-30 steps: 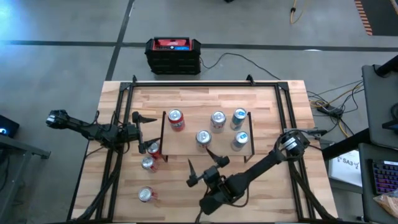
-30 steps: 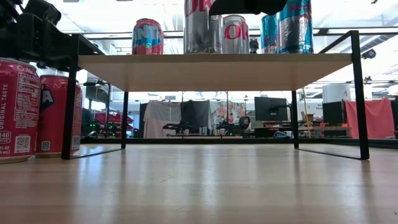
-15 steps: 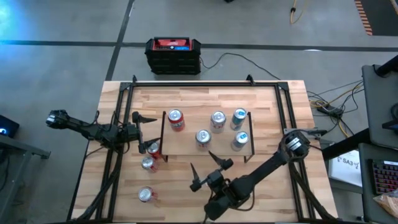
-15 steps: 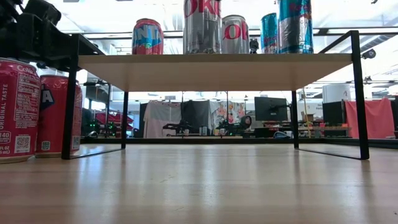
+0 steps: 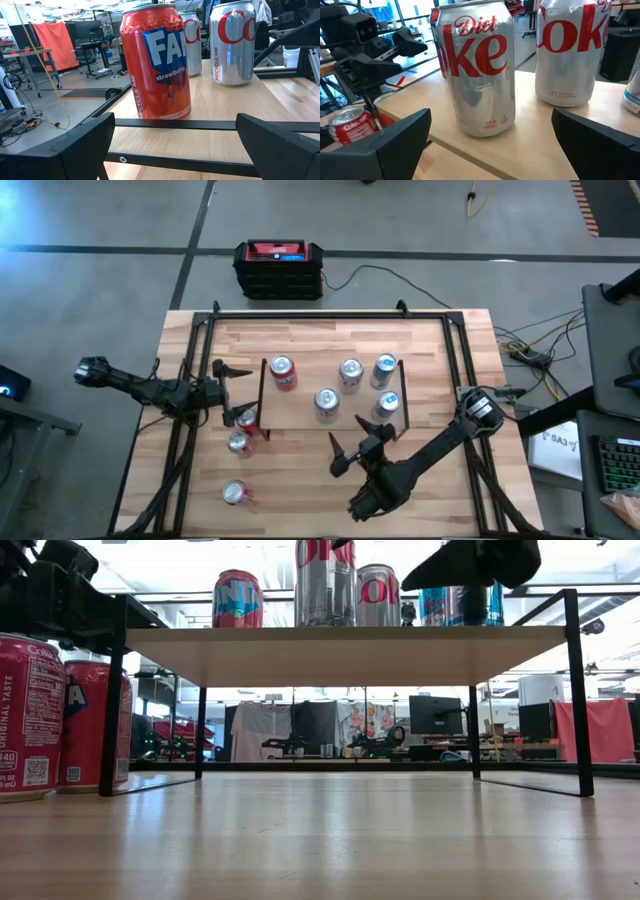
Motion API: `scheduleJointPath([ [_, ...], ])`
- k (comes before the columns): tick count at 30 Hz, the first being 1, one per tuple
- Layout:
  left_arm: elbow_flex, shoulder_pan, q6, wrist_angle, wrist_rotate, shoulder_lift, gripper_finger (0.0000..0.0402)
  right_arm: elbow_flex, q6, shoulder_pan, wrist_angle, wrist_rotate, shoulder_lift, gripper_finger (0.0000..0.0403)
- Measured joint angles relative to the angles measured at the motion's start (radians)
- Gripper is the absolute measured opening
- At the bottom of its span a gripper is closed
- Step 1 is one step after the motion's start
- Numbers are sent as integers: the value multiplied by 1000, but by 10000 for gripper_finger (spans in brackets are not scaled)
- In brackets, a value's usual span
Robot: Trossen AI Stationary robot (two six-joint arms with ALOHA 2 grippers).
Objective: Place canned beverage on shelf
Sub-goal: Put the silver red soda can on the shelf aligned with the other silver red soda can
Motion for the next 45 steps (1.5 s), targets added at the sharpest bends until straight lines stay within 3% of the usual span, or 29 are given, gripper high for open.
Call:
scheduleJointPath([
  [6,0,0,0,0,0,0,400,0,-62,-3,26,1,0,400],
  [13,0,0,0,0,0,0,400,0,-201,-27,177,38,0,400],
  [22,0,0,0,0,0,0,400,0,-396,-112,371,-21,0,400],
  [45,0,0,0,0,0,1,400,0,-398,-162,388,-17,0,400],
])
